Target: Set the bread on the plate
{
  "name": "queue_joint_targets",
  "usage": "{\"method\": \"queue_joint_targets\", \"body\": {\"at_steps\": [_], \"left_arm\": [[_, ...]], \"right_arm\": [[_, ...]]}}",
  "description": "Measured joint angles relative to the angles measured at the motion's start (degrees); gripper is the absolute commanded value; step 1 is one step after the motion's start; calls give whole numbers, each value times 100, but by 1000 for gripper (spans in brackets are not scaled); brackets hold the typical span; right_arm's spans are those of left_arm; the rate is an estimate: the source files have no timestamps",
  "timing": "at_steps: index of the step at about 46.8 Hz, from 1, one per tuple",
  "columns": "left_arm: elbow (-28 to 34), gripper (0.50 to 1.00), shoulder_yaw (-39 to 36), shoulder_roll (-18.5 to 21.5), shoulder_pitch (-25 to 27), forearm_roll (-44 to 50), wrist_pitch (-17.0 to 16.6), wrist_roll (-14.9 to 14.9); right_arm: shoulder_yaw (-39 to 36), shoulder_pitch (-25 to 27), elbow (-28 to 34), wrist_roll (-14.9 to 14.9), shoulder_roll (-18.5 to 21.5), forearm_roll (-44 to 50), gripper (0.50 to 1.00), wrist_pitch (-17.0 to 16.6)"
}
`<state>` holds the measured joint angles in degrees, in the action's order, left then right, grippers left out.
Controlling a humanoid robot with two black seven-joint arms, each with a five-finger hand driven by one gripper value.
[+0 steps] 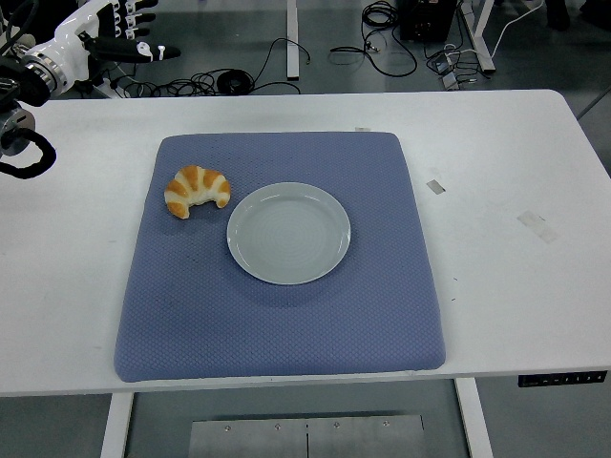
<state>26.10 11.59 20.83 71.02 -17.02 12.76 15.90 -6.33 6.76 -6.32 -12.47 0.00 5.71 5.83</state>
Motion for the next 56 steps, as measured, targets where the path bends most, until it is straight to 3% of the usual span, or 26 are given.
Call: {"method": "queue_joint_targets", "body": {"at_steps": [38, 56], "left_arm": [[0, 980, 43, -26, -72, 29, -20, 62], [0, 980, 412, -27, -205, 33, -29, 68]], "right_arm": [[-1, 0, -1, -1, 0, 0, 1000, 4], [-3, 1, -1, -2, 0, 0, 1000, 4]]}}
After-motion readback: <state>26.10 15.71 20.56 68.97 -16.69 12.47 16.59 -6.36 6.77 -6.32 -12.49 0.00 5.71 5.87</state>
